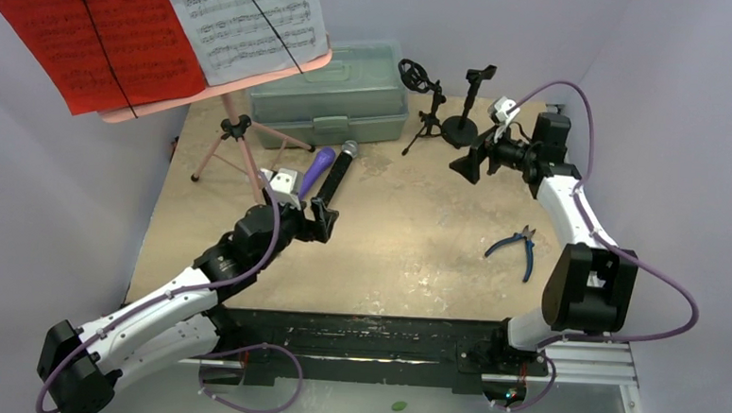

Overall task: Pack up the instrument practice props
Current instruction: Pick up the music stand from the center of the board.

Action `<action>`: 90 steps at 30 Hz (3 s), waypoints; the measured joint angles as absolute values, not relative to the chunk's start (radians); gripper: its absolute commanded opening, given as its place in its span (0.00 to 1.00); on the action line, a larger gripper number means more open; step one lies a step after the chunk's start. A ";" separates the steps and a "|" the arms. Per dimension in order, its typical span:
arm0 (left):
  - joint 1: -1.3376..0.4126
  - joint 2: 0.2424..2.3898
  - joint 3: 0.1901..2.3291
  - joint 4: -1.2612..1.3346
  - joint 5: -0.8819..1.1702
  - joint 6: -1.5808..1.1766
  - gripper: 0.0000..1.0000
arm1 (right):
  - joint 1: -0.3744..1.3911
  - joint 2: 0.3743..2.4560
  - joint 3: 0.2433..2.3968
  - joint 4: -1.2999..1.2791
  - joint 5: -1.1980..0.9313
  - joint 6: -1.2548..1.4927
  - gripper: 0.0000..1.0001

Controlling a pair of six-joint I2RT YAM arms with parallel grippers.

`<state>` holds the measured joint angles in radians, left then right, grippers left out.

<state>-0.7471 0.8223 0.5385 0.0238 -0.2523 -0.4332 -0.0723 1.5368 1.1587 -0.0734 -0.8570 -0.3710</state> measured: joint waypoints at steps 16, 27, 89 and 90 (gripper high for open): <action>-0.747 0.767 0.507 0.210 -0.518 -0.269 0.84 | -0.073 1.257 1.122 -0.540 -1.082 -0.561 0.99; -0.746 0.716 0.342 0.581 -0.650 0.006 0.86 | -0.077 1.078 0.878 -0.434 -1.126 -0.554 0.99; -0.276 1.435 0.762 1.311 -0.656 0.559 0.41 | -0.080 1.260 0.899 -0.557 -1.143 -0.696 0.99; -0.269 1.440 0.762 1.316 -0.648 0.547 0.38 | -0.080 1.262 0.899 -0.557 -1.143 -0.696 0.99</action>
<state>-0.2691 1.4403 0.7624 1.3159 -0.6476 0.5472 -0.0799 1.2625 0.8993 -0.5568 -1.1431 -0.6956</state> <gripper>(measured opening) 0.469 0.987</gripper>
